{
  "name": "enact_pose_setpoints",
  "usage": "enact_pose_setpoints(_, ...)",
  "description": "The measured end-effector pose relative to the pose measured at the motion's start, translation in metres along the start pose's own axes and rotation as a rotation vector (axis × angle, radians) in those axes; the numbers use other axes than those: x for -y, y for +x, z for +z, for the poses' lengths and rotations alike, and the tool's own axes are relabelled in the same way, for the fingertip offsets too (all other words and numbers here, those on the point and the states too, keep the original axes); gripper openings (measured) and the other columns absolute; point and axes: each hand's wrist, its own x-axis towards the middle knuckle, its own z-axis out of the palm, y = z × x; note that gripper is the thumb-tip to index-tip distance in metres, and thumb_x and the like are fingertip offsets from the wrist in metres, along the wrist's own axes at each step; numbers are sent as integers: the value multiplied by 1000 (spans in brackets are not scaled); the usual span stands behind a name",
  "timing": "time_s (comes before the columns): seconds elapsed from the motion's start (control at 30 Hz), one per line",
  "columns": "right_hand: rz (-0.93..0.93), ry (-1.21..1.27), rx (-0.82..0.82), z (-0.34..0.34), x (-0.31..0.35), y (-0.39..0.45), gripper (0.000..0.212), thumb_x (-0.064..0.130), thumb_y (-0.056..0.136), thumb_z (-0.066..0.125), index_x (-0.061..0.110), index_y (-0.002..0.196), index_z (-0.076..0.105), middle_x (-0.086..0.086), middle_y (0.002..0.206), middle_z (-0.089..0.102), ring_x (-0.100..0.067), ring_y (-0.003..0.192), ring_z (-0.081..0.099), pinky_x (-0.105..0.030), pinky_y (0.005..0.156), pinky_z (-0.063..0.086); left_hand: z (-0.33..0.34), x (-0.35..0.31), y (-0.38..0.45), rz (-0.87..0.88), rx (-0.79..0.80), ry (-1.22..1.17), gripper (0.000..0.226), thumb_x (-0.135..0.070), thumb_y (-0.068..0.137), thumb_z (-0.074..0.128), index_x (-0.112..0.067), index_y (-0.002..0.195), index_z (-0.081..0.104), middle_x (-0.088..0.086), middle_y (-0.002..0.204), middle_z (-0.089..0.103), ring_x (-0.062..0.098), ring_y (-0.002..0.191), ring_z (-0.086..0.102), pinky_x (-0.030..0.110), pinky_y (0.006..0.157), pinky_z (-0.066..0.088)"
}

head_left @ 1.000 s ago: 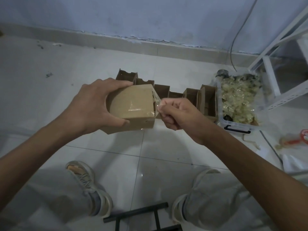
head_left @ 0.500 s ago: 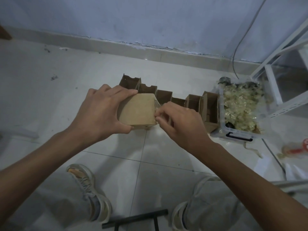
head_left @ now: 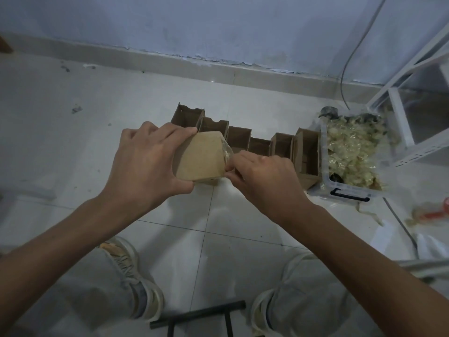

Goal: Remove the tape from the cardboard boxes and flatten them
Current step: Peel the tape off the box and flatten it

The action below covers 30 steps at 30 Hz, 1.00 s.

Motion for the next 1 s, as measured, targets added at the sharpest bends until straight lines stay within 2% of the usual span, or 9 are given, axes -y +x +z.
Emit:
enact_pose_setpoints(0.1, 35, 9, 116, -3, 3, 4, 13, 29, 100, 68, 18, 93, 68, 4, 75, 65, -15, 53, 56, -30, 51, 52, 5, -3, -2, 14, -9, 23, 98, -45, 57, 95, -23, 144, 53, 3, 129, 64, 35, 104, 57, 51, 88, 41)
enact_pose_setpoints(0.2, 108, 9, 351, -5, 2, 11, 19, 38, 107, 52, 23, 112, 63, 6, 90, 67, -17, 74, 64, -36, 74, 59, 8, -8, -3, 35, -29, 38, 98, -43, 56, 96, -21, 142, 55, 5, 128, 65, 36, 103, 58, 52, 87, 43)
enact_pose_setpoints(0.3, 124, 32, 415, -6, 0, 14, 19, 36, 105, 50, 22, 113, 61, 2, 86, 66, -19, 76, 65, -39, 76, 60, 9, -12, -1, 46, -21, 45, 99, -43, 55, 96, -19, 142, 57, 7, 127, 66, 37, 104, 58, 52, 89, 42)
enact_pose_setpoints(0.47, 68, 322, 366, -13, -6, 9, 6, 17, 89, 71, 21, 88, 66, 17, 59, 49, -3, 55, 50, -28, 63, 50, 10, -7, -2, 0, 122, -1, 103, -53, 58, 91, -27, 149, 52, -1, 132, 64, 27, 110, 56, 48, 96, 38)
enact_pose_setpoints(0.53, 43, 423, 313, -17, -10, 8, 11, 13, 86, 73, 21, 85, 65, 17, 58, 49, -5, 54, 52, -20, 61, 42, 5, -4, 0, -39, 190, -65, 104, -66, 58, 80, -32, 151, 49, -6, 134, 62, 22, 111, 55, 47, 98, 37)
enact_pose_setpoints(0.6, 17, 530, 267, -21, -10, 7, 11, 11, 87, 72, 17, 85, 64, 8, 64, 55, -13, 59, 56, -21, 61, 45, -3, -2, 4, -91, 260, -211, 105, -75, 53, 67, -38, 151, 49, -12, 132, 60, 14, 110, 53, 42, 98, 41)
enact_pose_setpoints(0.73, 54, 732, 150, -31, -8, 6, 12, 5, 93, 74, 9, 93, 63, -2, 73, 60, -18, 60, 57, -22, 55, 47, -13, 4, 6, -229, 365, -531, 96, -53, 58, 92, -46, 145, 53, -22, 128, 58, -2, 104, 55, 18, 76, 46)
enact_pose_setpoints(0.87, 194, 818, 179, -36, -5, 6, 32, 12, 95, 75, 15, 123, 59, 0, 74, 66, -17, 61, 69, -25, 57, 56, -14, 5, 7, -255, 344, -535, 96, -52, 57, 89, -45, 146, 54, -23, 128, 57, -9, 101, 53, 13, 73, 43)
enact_pose_setpoints(1.0, 178, 752, 267, -33, -6, 7, 7, 11, 100, 69, 14, 106, 70, 0, 73, 68, -17, 66, 71, -22, 61, 55, -15, 4, 8, -266, 340, -483, 94, -52, 59, 91, -44, 146, 54, -23, 125, 54, -8, 96, 52, 11, 73, 40)
